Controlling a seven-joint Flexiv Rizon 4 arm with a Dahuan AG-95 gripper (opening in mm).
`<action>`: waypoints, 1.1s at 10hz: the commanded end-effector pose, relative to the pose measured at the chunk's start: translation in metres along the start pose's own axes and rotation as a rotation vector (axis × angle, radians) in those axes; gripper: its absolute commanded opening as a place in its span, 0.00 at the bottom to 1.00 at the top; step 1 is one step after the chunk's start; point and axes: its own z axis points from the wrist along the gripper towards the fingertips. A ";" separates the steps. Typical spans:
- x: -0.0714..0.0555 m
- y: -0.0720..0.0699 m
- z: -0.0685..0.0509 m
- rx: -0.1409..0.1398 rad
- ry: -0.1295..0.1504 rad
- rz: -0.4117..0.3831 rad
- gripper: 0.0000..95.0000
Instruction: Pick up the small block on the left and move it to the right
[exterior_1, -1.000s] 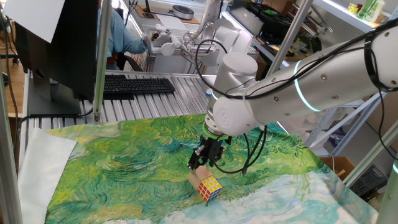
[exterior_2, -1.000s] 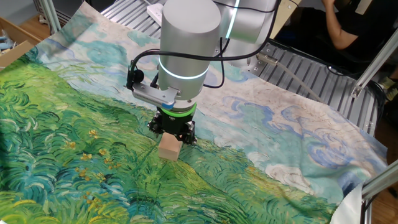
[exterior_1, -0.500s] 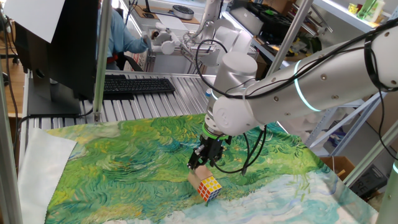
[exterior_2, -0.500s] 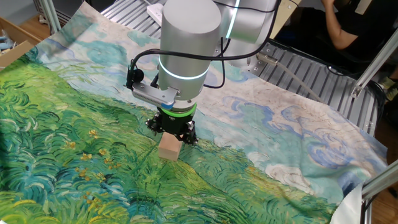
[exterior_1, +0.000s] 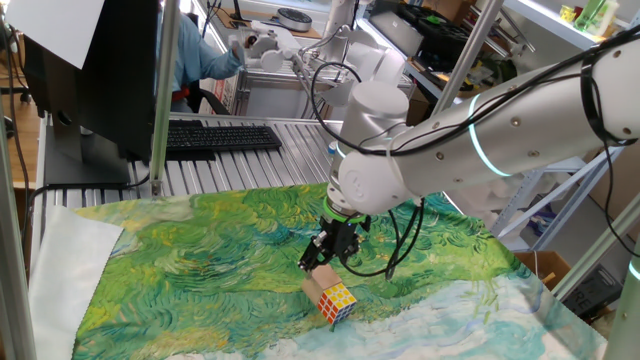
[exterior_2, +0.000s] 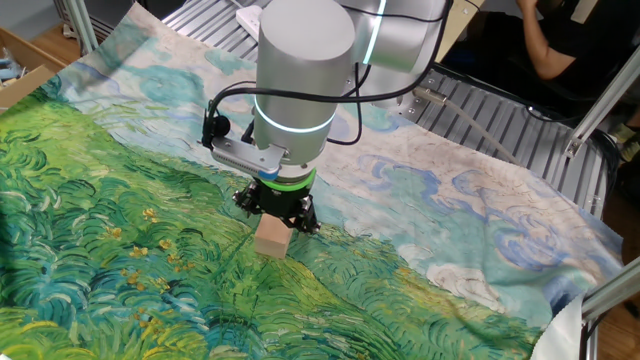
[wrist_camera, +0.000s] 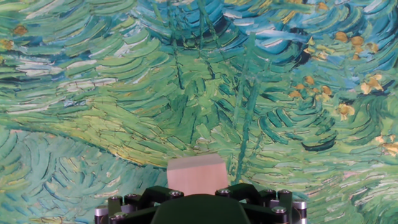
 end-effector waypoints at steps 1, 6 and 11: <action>0.000 0.000 0.000 -0.002 0.004 0.000 1.00; 0.000 0.000 0.001 -0.001 0.001 0.014 1.00; 0.000 0.001 0.008 -0.002 -0.003 0.009 1.00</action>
